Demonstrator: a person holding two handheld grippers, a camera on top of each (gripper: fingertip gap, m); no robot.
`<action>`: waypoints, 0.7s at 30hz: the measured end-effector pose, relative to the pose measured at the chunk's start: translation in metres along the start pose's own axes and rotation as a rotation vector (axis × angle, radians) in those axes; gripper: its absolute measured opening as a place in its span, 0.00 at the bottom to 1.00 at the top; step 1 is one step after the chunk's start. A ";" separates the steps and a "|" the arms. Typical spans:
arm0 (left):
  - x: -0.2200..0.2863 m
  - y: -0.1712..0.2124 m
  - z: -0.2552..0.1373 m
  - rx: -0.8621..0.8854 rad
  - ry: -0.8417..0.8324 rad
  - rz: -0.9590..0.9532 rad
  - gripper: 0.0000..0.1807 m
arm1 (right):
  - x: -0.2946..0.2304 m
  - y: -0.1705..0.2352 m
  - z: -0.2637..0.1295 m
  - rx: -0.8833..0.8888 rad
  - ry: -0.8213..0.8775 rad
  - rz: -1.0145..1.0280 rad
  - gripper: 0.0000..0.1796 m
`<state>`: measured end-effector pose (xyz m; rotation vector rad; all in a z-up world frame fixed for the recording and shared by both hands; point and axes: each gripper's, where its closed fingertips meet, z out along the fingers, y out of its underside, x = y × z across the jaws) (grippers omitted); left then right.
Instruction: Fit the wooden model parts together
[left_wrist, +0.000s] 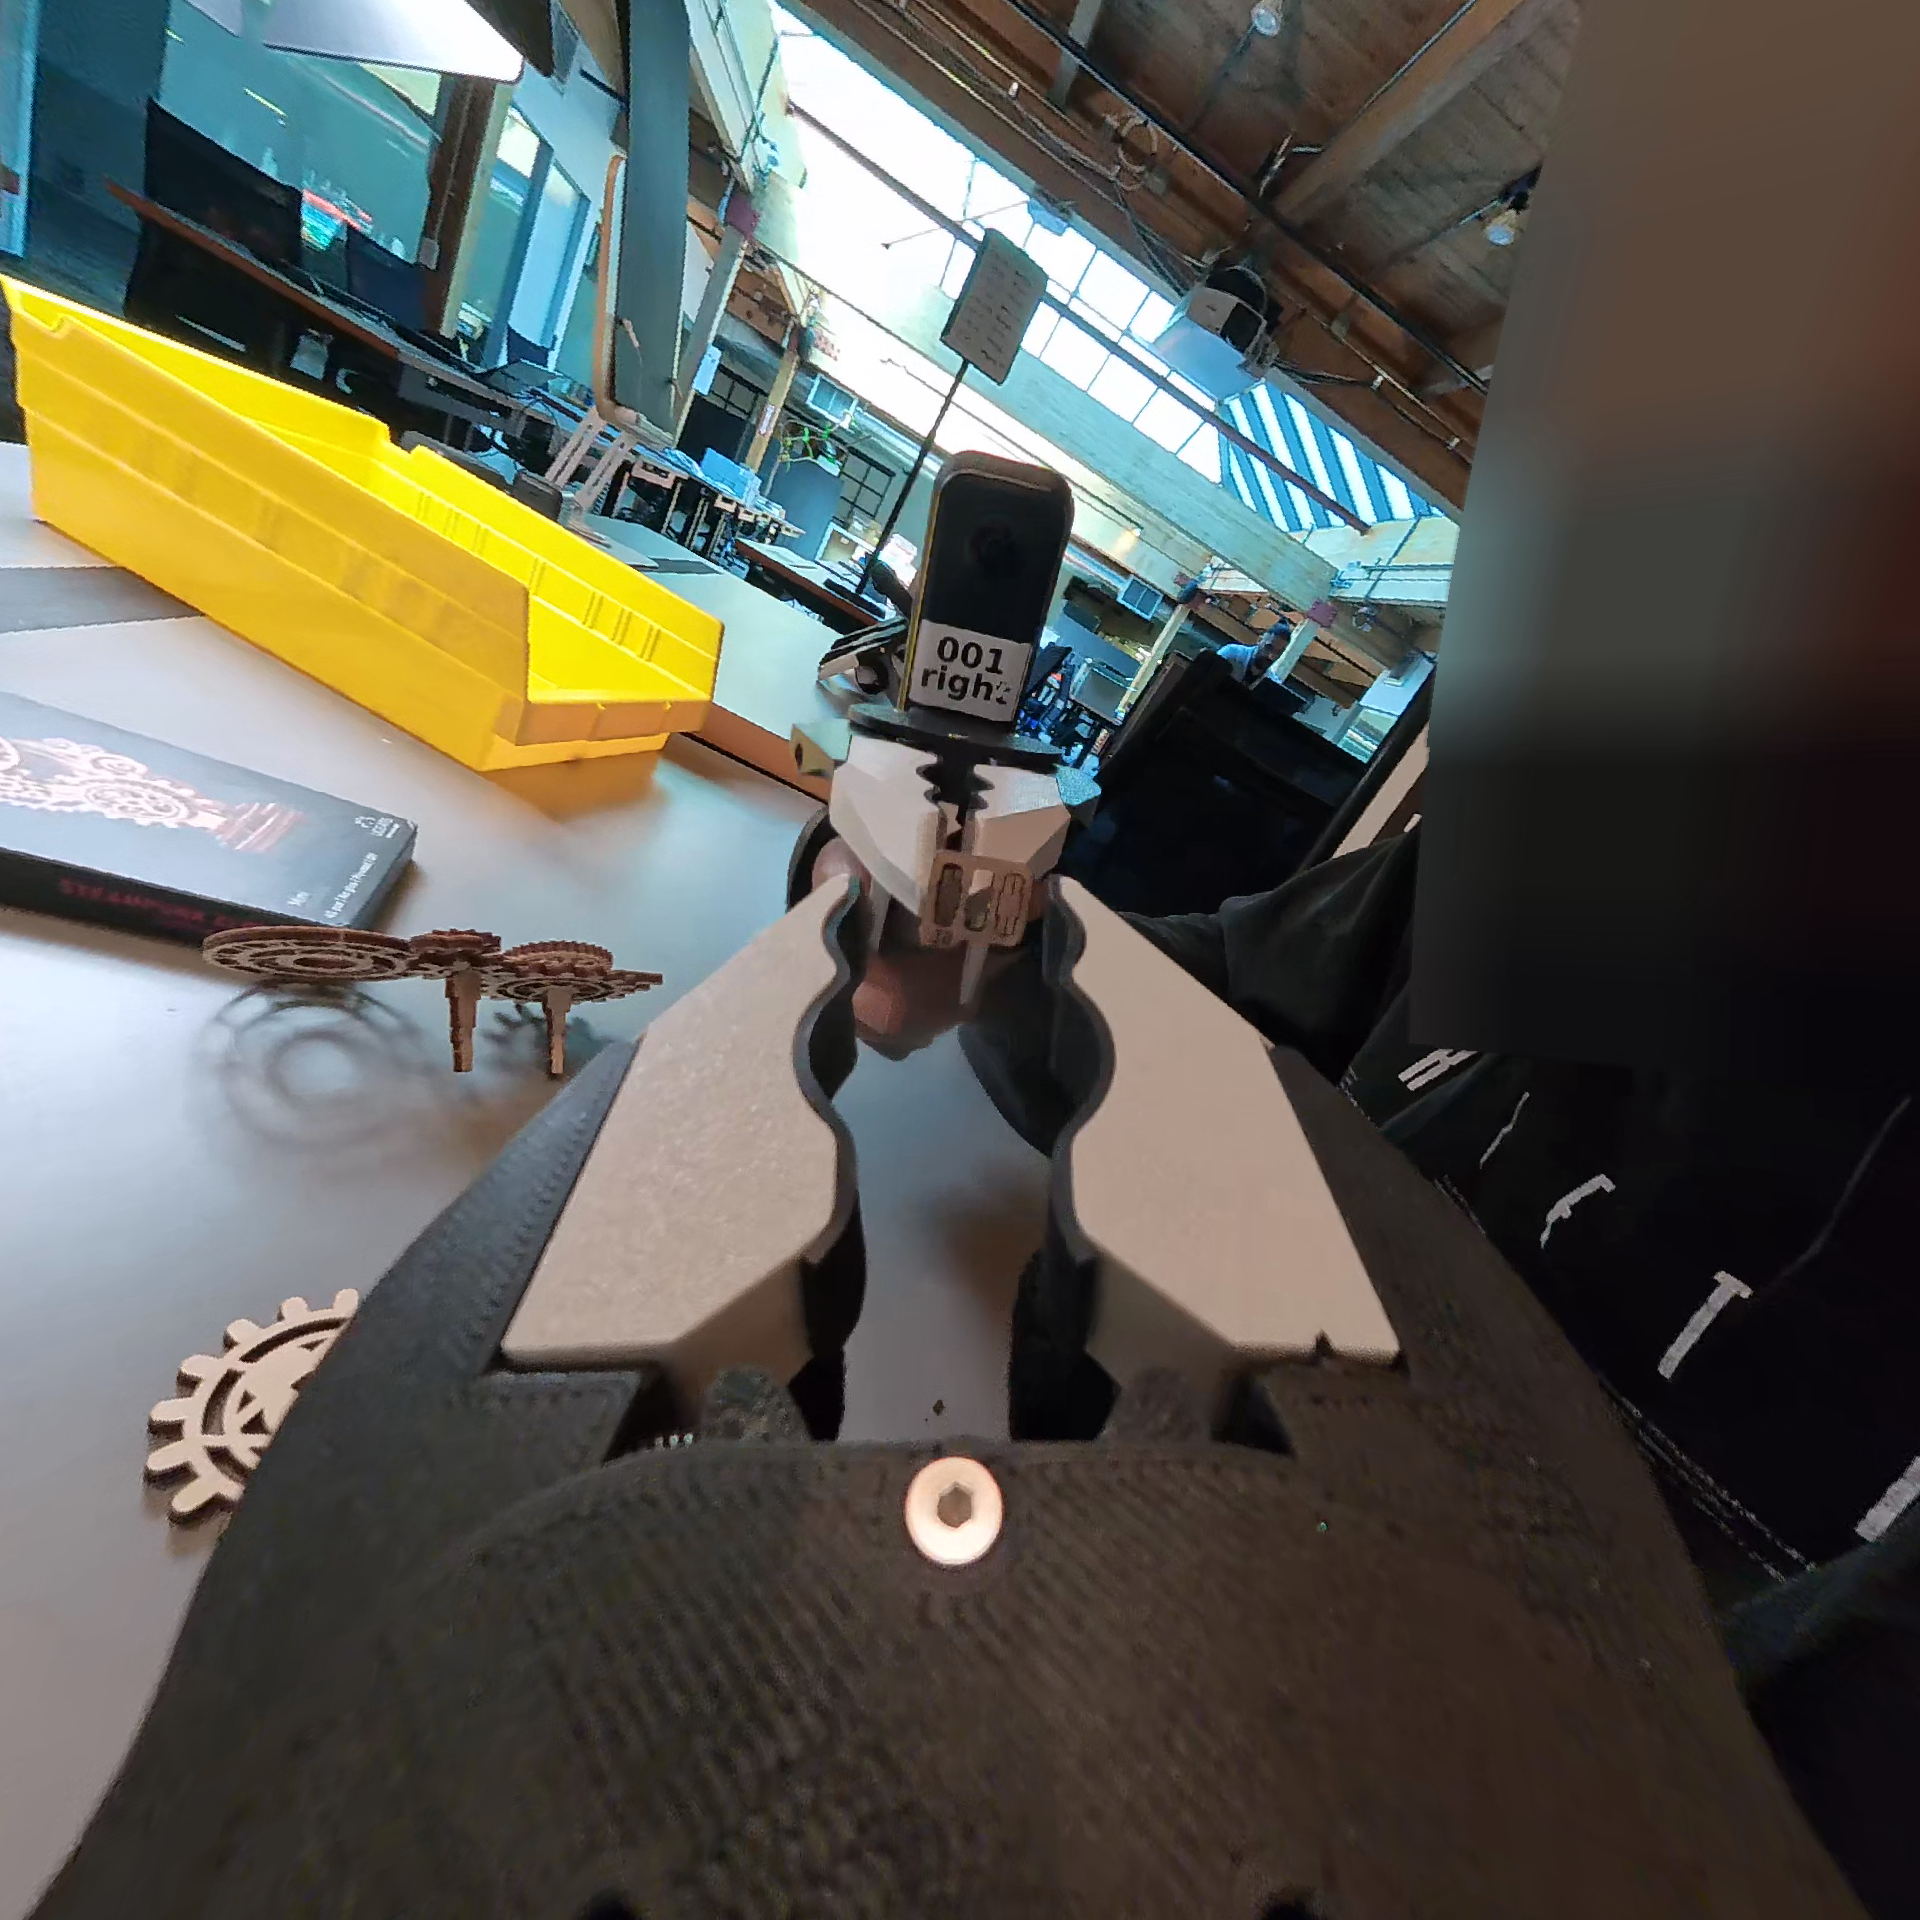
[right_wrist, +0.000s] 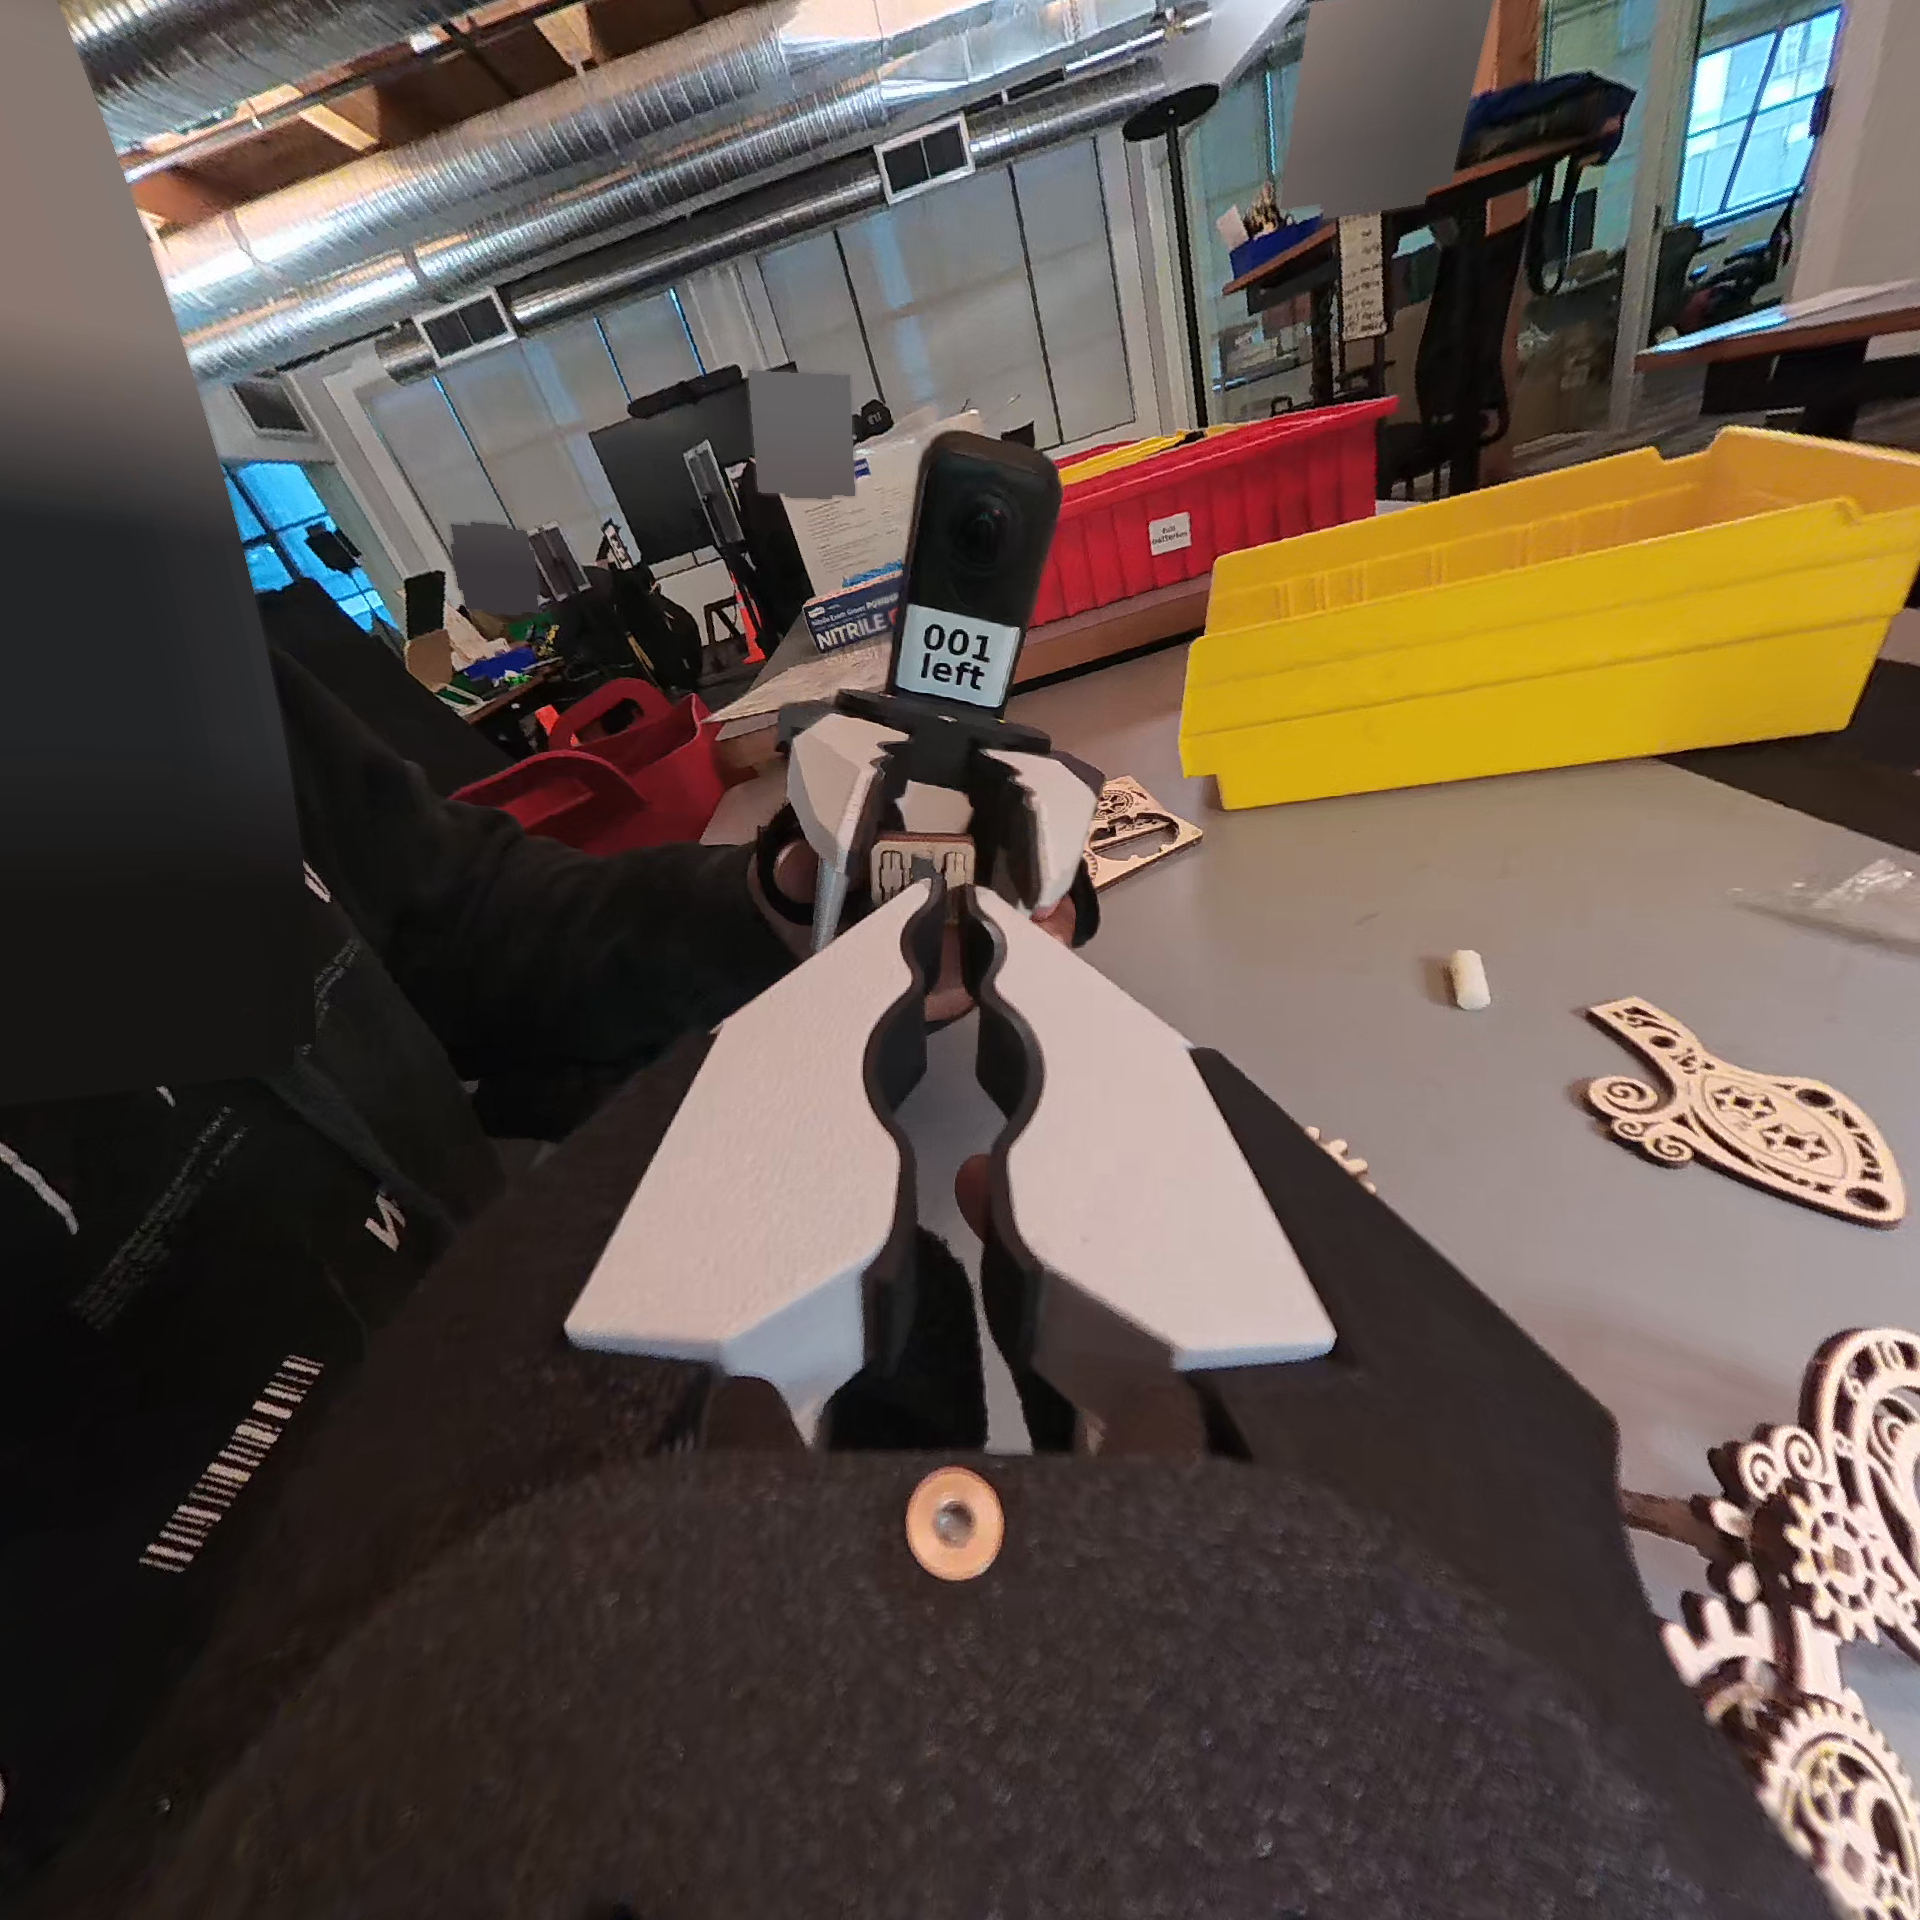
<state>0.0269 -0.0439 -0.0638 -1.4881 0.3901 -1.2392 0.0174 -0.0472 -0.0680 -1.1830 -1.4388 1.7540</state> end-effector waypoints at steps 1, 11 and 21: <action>0.000 0.001 0.000 -0.007 0.006 0.002 0.18 | -0.001 0.000 0.000 -0.002 0.003 -0.014 0.00; 0.006 0.010 -0.005 -0.092 0.022 0.078 0.00 | -0.010 -0.007 -0.002 0.050 -0.047 -0.018 0.00; -0.013 -0.029 -0.035 0.088 -0.050 0.052 0.03 | -0.018 0.035 0.017 -0.131 -0.065 -0.087 0.00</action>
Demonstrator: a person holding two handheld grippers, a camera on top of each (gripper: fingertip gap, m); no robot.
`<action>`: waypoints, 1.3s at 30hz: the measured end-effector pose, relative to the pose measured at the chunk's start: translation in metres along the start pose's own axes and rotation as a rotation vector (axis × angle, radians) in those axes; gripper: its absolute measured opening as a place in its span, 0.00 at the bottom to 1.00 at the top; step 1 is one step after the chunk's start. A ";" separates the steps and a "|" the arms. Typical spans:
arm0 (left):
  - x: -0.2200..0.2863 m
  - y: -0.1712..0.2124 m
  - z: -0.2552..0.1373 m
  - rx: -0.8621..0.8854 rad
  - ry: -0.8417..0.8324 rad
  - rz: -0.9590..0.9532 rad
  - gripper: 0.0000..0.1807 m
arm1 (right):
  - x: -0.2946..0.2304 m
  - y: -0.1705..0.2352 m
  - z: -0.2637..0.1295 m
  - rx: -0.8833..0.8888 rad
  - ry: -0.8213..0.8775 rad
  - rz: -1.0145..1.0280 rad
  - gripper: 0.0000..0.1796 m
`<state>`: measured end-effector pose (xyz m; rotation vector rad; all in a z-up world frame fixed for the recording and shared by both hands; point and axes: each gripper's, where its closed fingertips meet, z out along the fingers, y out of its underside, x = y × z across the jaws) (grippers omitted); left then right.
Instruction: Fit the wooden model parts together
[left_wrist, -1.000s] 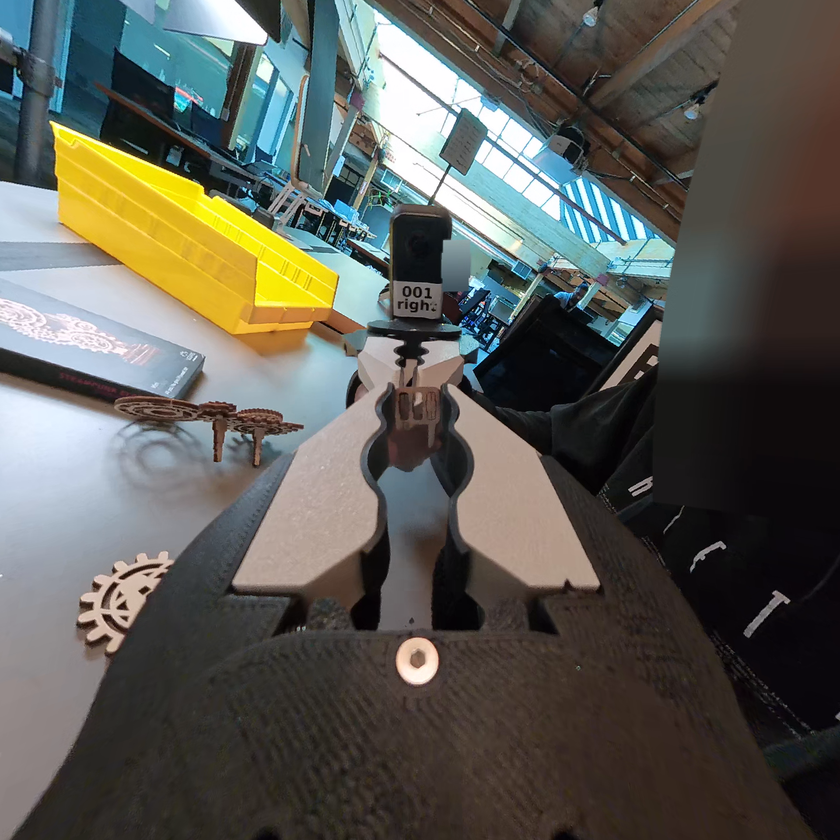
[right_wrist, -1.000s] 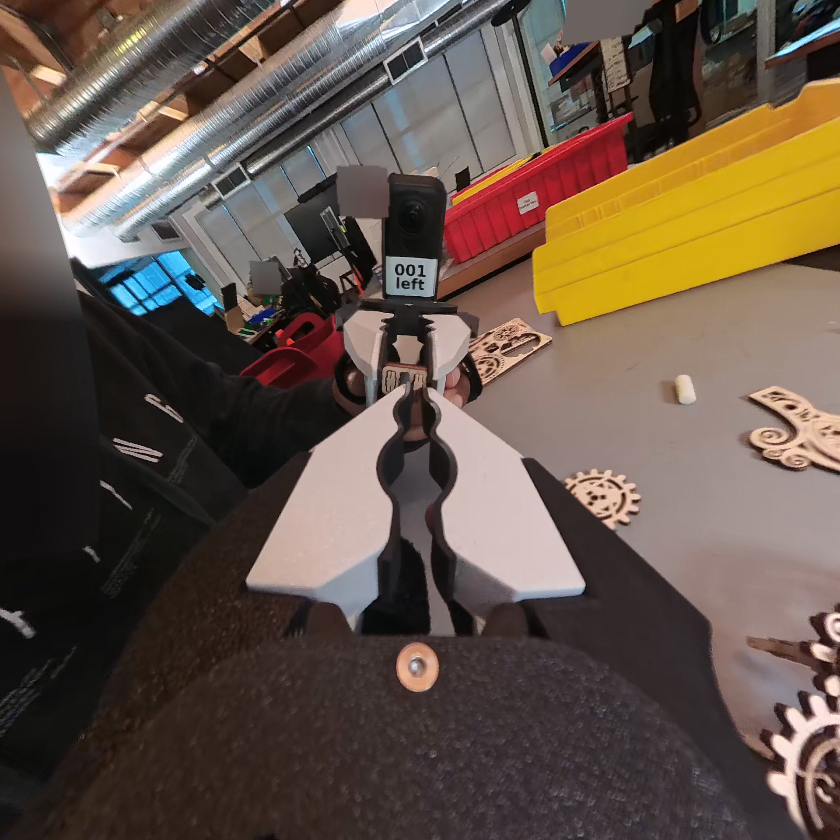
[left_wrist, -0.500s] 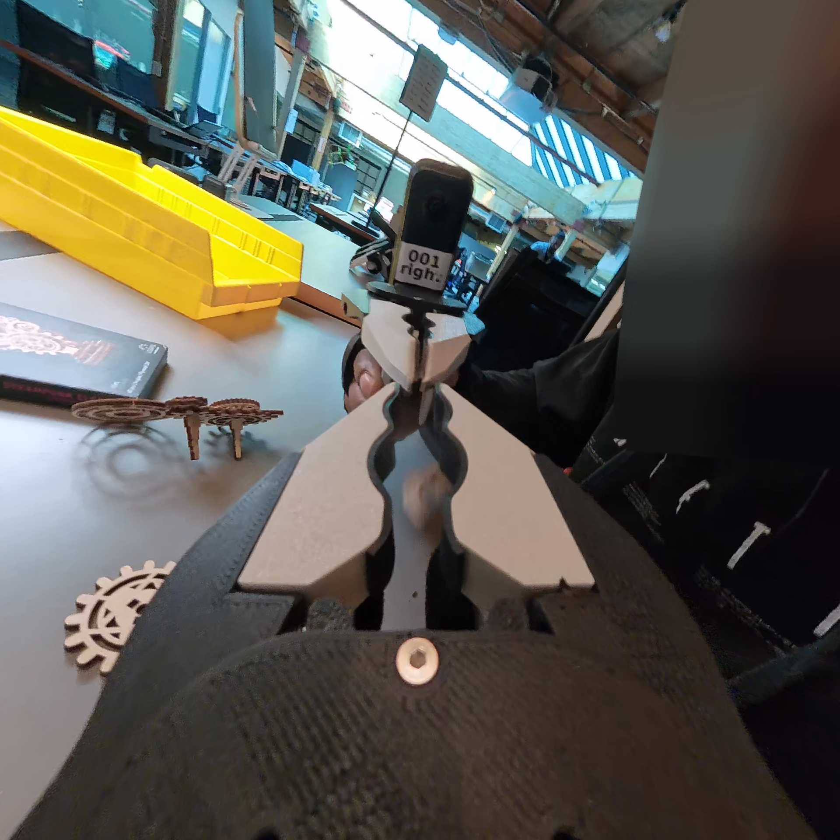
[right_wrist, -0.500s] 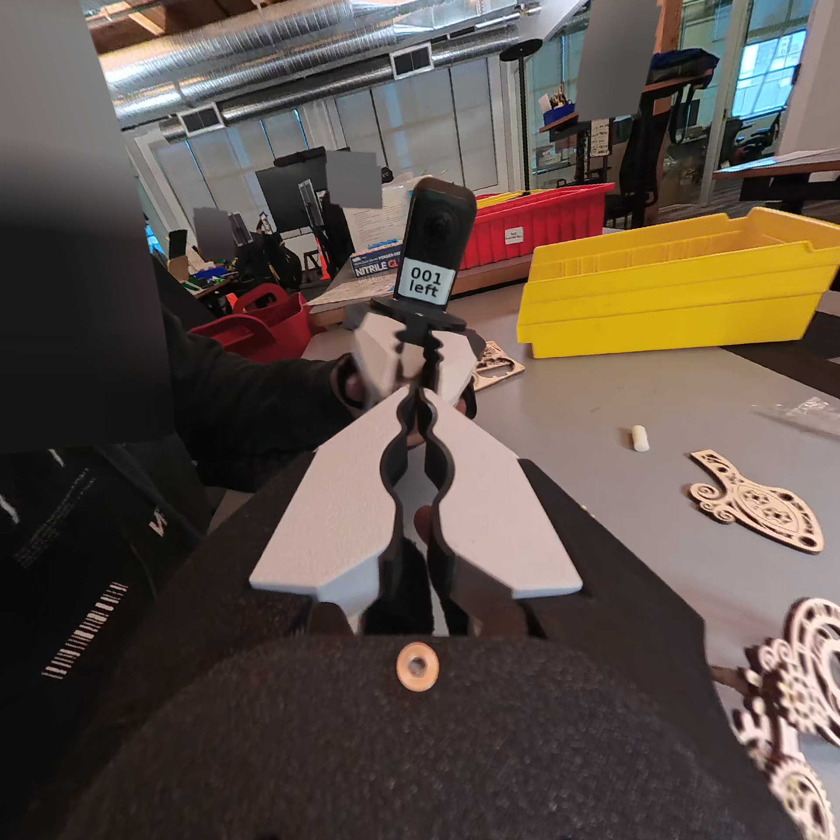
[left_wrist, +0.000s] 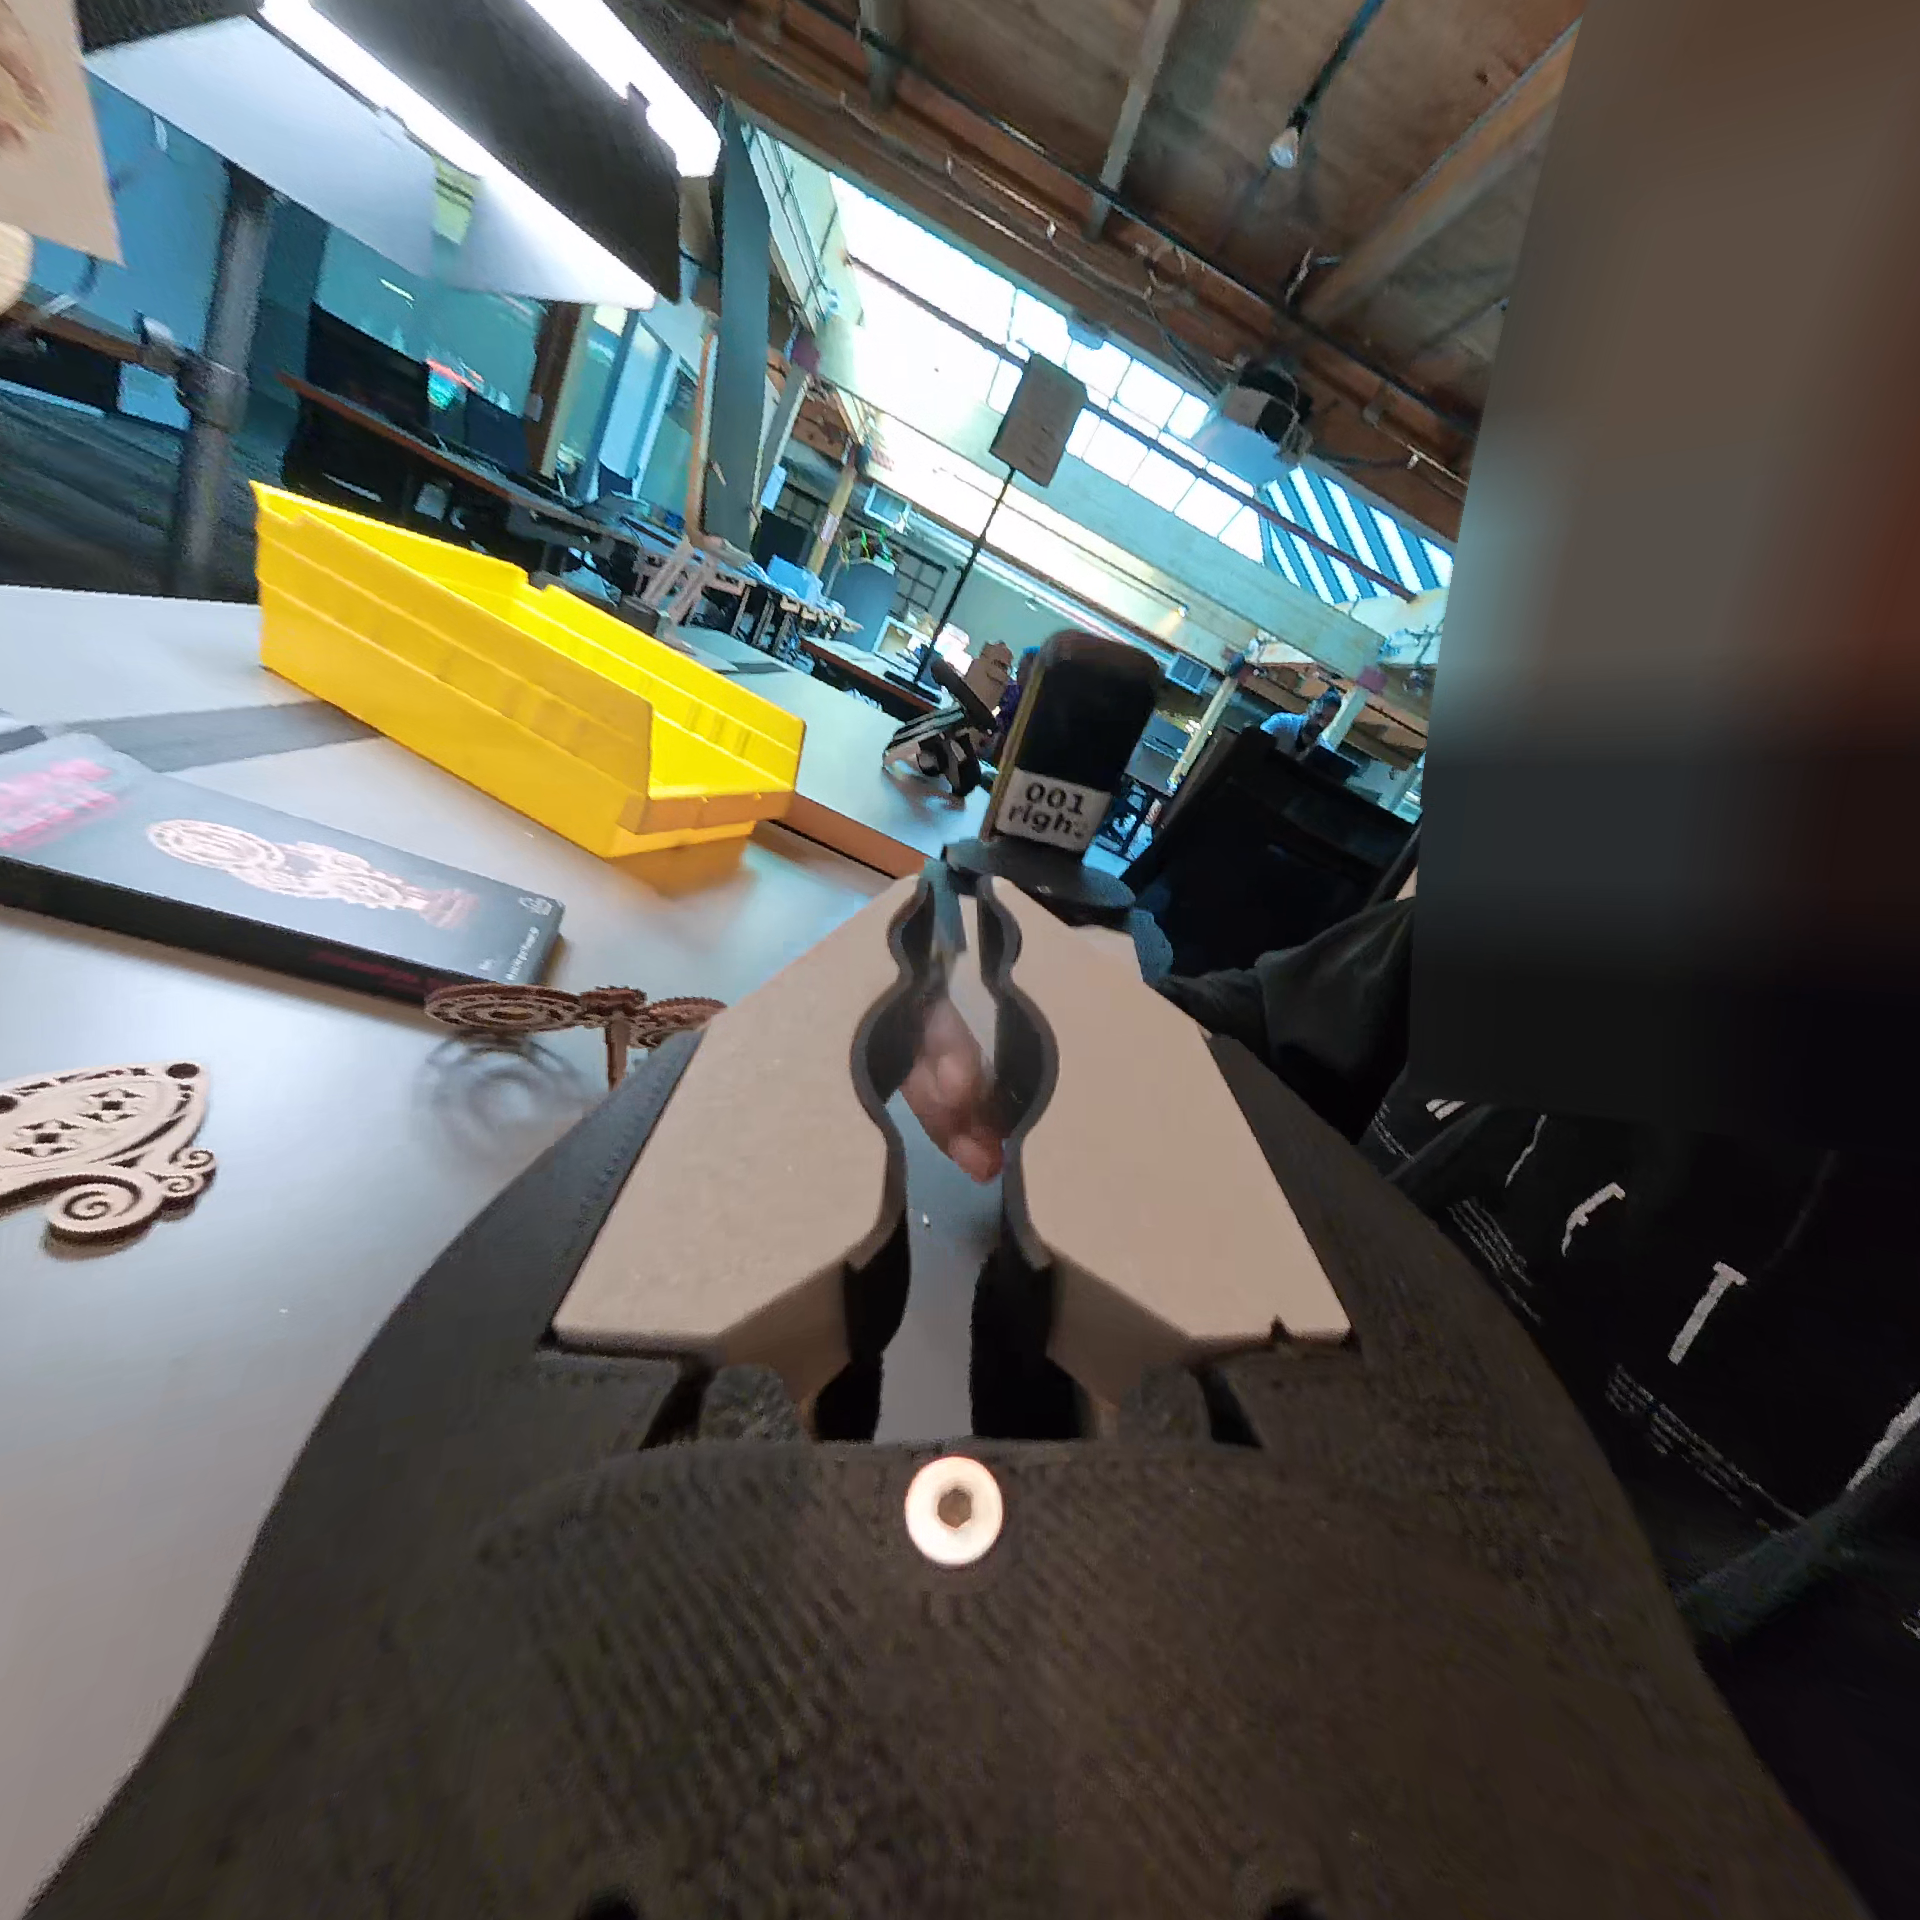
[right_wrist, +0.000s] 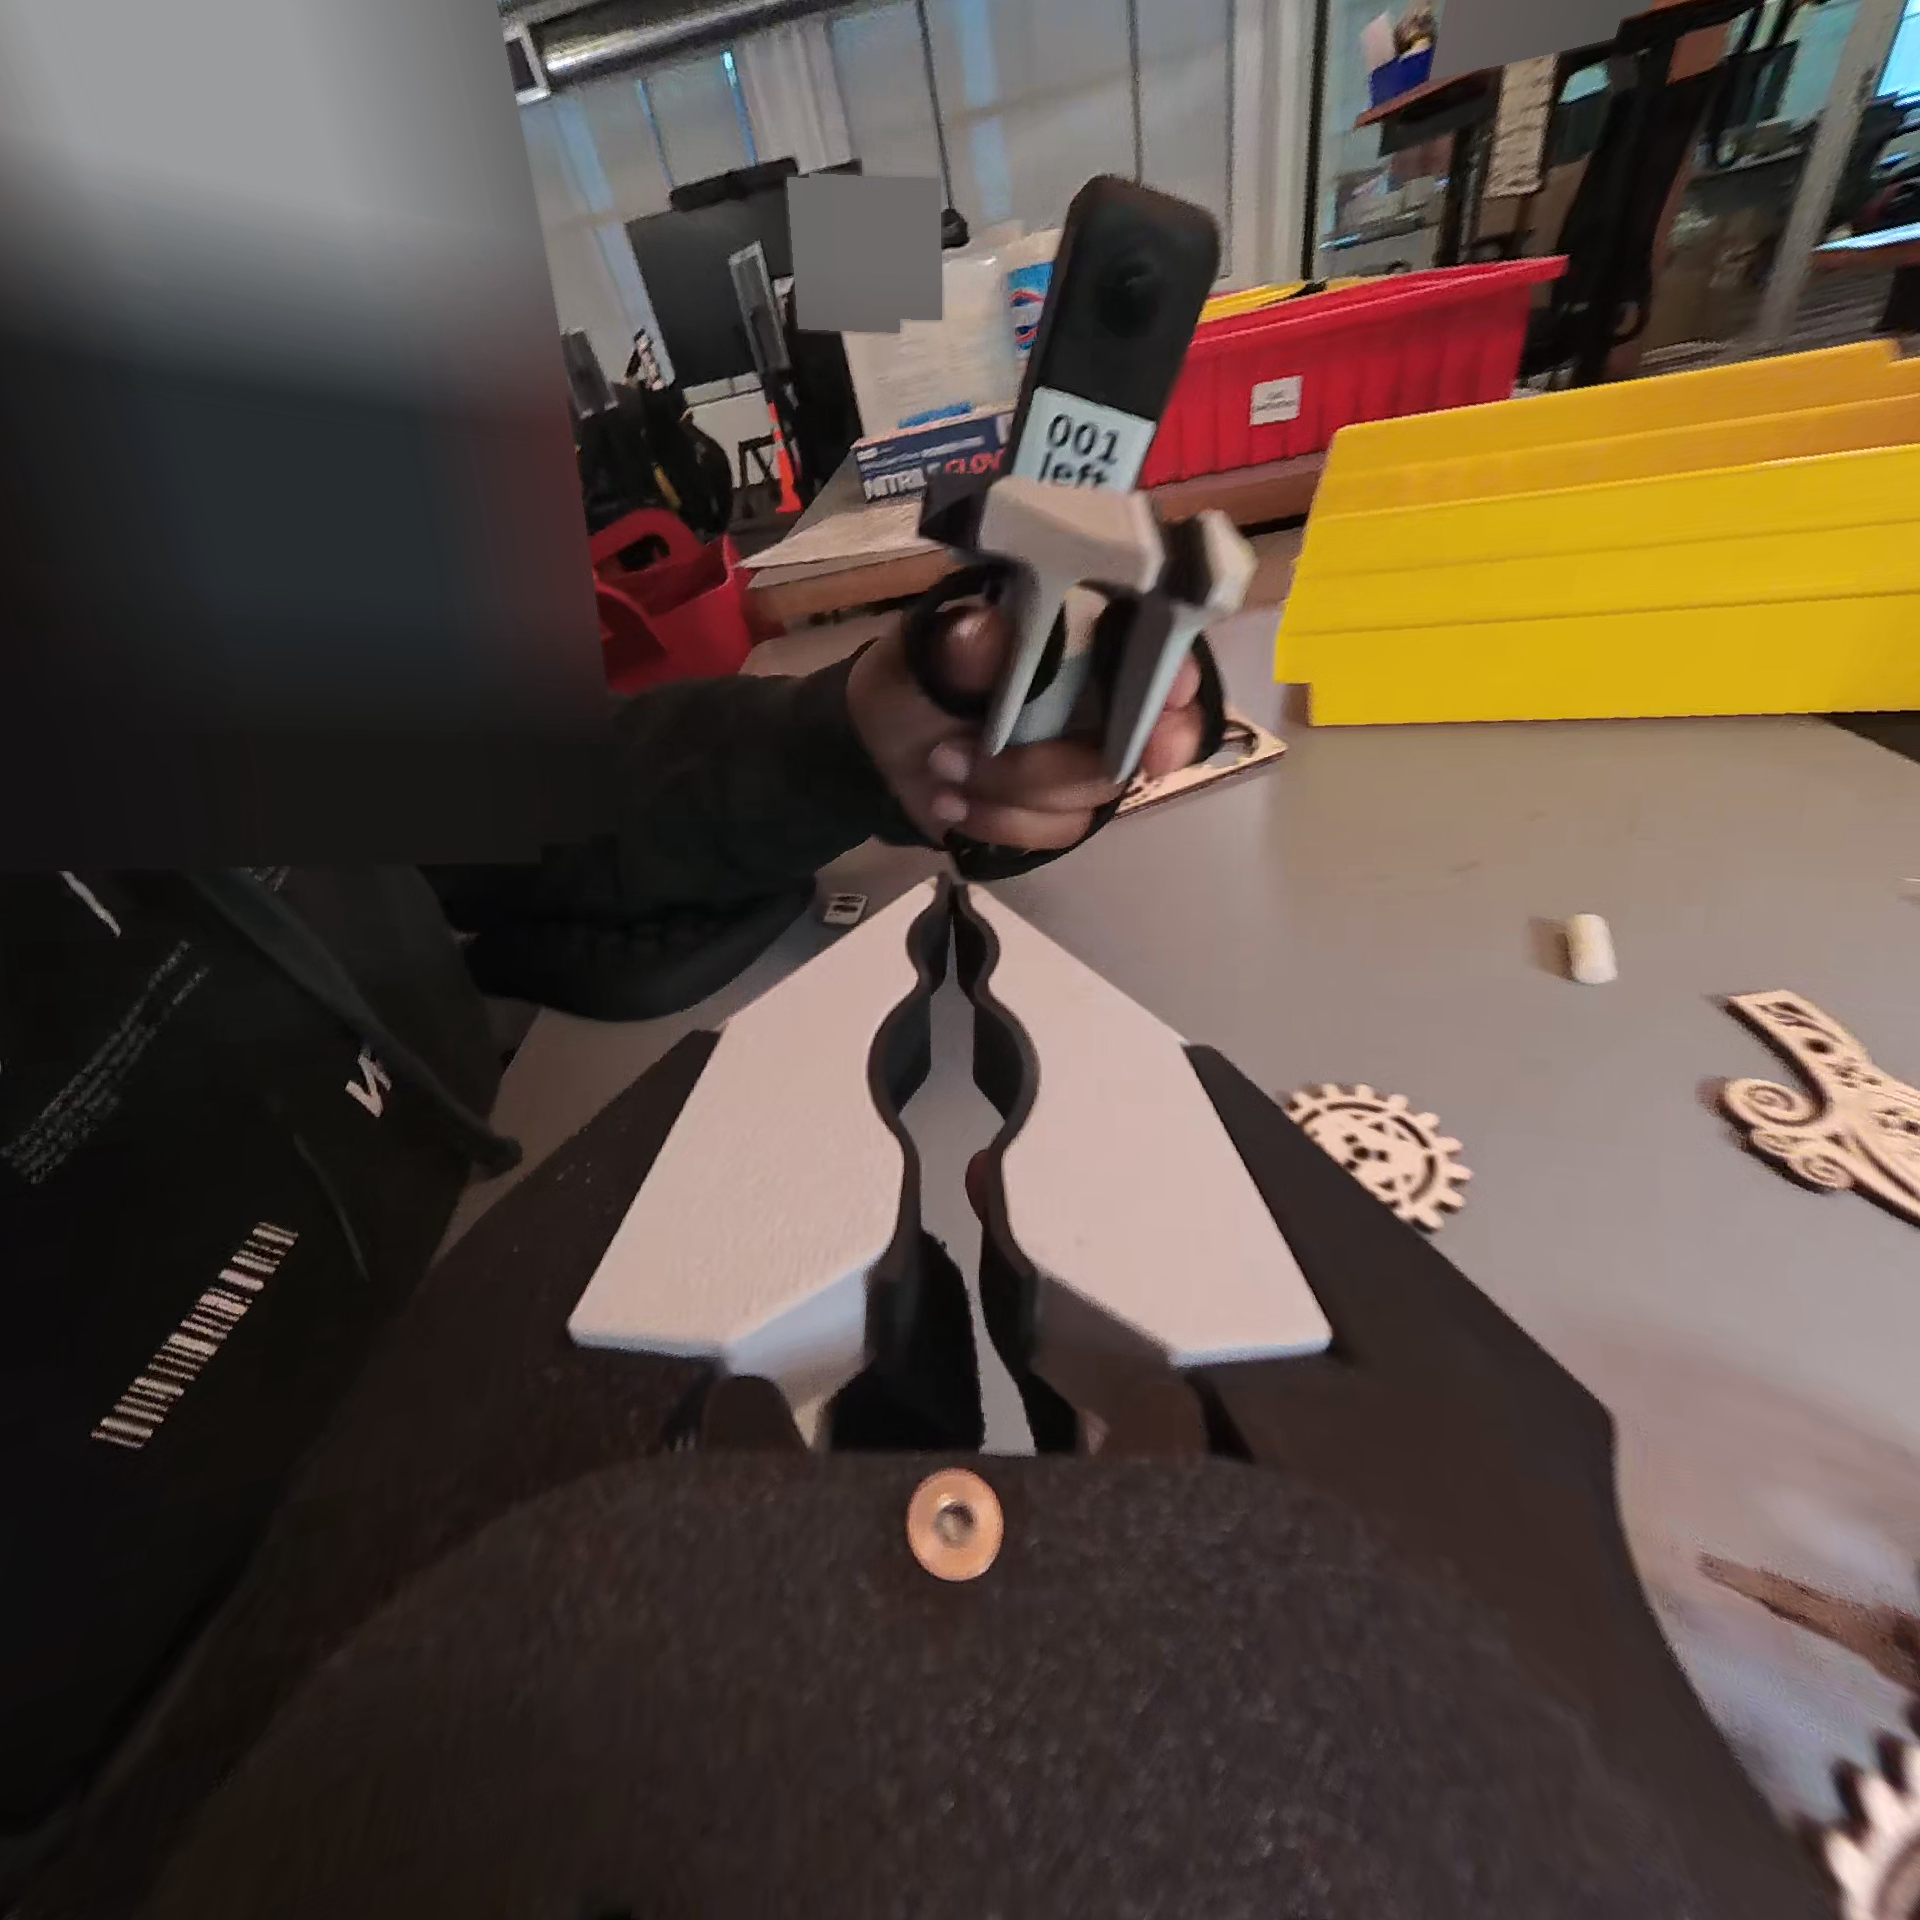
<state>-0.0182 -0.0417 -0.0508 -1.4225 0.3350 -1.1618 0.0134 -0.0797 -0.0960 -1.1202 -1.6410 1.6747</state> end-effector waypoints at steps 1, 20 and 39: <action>-0.001 -0.004 -0.002 0.011 -0.010 0.003 0.05 | -0.002 0.003 0.004 -0.009 -0.012 0.002 0.00; 0.051 0.123 -0.176 -0.994 -0.428 0.129 0.27 | 0.007 -0.004 -0.001 0.020 0.082 -0.033 0.00; 0.035 0.136 -0.154 -0.928 -0.291 0.150 0.09 | 0.004 0.011 0.010 -0.024 0.077 -0.024 0.00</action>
